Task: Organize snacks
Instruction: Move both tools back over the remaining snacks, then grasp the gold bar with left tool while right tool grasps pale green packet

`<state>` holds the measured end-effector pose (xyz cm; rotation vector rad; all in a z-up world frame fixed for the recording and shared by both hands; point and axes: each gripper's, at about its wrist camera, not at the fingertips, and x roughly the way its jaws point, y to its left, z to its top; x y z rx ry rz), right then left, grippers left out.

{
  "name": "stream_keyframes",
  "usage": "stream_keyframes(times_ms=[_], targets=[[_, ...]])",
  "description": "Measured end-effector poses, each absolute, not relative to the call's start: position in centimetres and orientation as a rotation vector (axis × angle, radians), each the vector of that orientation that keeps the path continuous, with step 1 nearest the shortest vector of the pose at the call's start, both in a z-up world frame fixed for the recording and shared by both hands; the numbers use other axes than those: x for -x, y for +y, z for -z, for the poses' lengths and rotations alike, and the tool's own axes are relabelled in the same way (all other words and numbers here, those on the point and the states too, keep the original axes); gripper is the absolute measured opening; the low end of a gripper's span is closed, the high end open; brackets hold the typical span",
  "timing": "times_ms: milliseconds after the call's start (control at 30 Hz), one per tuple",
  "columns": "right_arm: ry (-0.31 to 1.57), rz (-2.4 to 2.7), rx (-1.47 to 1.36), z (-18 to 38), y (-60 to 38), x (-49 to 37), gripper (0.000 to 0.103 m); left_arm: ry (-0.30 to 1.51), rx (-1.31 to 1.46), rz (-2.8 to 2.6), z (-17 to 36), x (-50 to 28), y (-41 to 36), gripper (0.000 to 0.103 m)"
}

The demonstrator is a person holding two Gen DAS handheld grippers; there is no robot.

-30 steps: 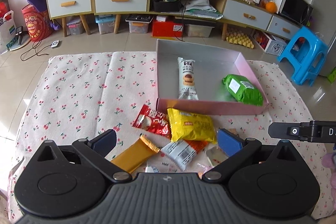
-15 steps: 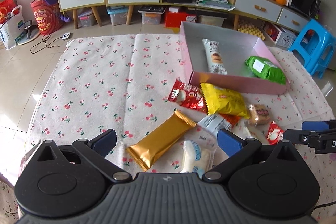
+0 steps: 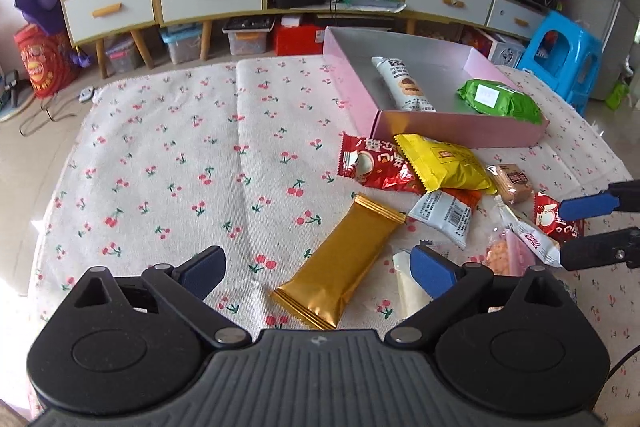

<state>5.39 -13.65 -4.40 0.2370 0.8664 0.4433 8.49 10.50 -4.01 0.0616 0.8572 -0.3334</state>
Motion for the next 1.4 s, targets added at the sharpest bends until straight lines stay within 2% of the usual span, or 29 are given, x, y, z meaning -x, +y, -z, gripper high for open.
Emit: stream_keyframes(times_ms=[267, 433, 533, 867, 967, 1067, 1133, 1200, 1400], targets=[[0.903, -0.424, -0.377, 6.4, -14.5, -6.5, 0.093, 0.896, -0.073, 0.367, 5.2, -8.9, 10.1, 0.091], [0.929, -0.361, -0.412, 7.6, -15.5, -7.0, 0.087, 0.929, -0.124, 0.343, 5.7, -9.0, 9.9, 0.084], [0.929, -0.353, -0.396, 7.5, -15.4, -7.0, 0.084, 0.936, -0.151, 0.332, 5.9, -8.9, 10.0, 0.083], [0.920, -0.288, -0.319, 7.2, -15.3, -6.6, 0.056, 0.946, -0.138, 0.274, 5.5, -9.3, 9.6, 0.080], [0.916, -0.278, -0.309, 7.2, -15.0, -6.5, 0.055, 0.946, -0.127, 0.257, 5.3, -9.3, 9.3, 0.072], [0.925, -0.276, -0.312, 7.0, -15.1, -6.7, 0.049, 0.942, -0.117, 0.255, 5.0, -9.3, 8.9, 0.056], [0.932, -0.274, -0.315, 7.0, -15.1, -6.7, 0.048, 0.939, -0.115, 0.251, 4.9, -9.3, 8.6, 0.040], [0.942, -0.270, -0.321, 6.9, -15.2, -6.8, 0.046, 0.941, -0.109, 0.243, 4.8, -9.5, 8.5, 0.032], [0.963, -0.263, -0.347, 6.6, -15.4, -6.9, 0.046, 0.952, -0.059, 0.213, 4.7, -9.8, 8.9, 0.029]])
